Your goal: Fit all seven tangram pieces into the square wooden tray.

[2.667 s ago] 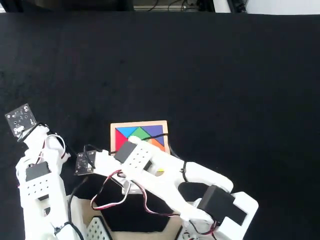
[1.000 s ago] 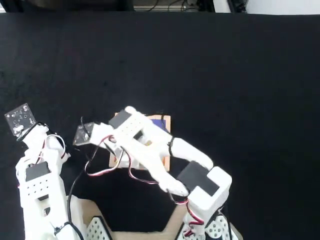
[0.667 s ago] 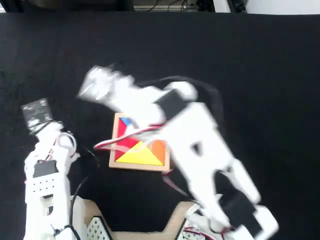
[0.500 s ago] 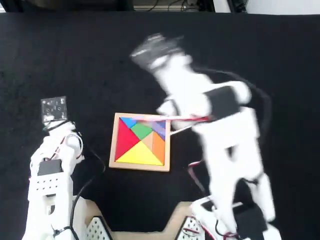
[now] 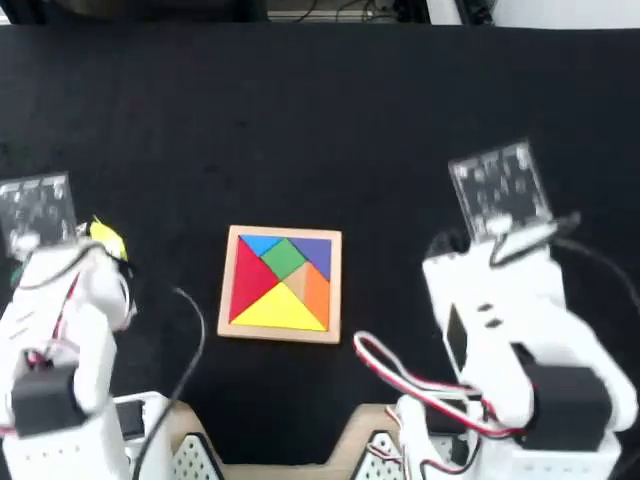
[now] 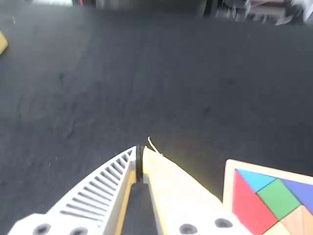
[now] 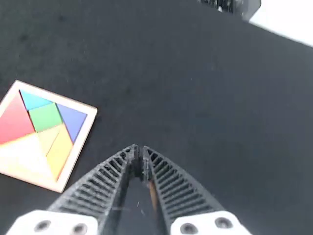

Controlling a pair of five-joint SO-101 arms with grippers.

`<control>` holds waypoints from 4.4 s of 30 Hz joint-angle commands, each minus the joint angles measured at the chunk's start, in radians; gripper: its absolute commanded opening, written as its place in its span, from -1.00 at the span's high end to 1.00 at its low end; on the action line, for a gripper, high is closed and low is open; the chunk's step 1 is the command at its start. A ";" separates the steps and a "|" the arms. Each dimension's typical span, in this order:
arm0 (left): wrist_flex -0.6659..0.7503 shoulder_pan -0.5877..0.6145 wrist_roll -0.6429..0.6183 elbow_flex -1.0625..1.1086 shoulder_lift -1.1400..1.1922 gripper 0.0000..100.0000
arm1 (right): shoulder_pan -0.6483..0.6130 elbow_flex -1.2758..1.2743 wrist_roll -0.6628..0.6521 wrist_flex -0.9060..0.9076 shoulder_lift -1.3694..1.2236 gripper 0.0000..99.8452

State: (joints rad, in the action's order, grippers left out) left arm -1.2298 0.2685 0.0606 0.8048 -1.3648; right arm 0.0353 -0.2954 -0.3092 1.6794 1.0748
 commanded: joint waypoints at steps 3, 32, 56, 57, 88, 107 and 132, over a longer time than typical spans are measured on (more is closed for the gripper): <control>-0.008 -0.007 0.005 0.134 -0.253 0.94 | 0.011 -0.216 0.009 -0.089 0.193 0.97; 0.519 -0.208 0.003 0.895 -0.428 0.55 | 0.011 -1.400 0.040 -1.384 0.392 0.98; -0.040 0.002 -0.005 0.894 -0.451 0.55 | 0.064 -1.391 0.189 -0.394 0.780 0.98; -0.040 0.041 0.002 0.894 -0.451 0.55 | 0.052 -1.391 0.183 -0.396 0.780 0.98; -0.040 -0.044 -0.002 0.894 -0.451 0.55 | -0.040 -1.391 0.221 -0.391 0.782 0.97; -0.040 -0.044 -0.002 0.894 -0.451 0.55 | -0.040 -1.391 0.221 -0.391 0.782 0.97; -0.040 -0.044 -0.002 0.894 -0.451 0.55 | -0.040 -1.391 0.221 -0.391 0.782 0.97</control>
State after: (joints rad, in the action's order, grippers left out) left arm -1.2605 0.2363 0.0621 1.6809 -1.8098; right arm 0.0123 -1.6886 -0.0882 1.2820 1.8052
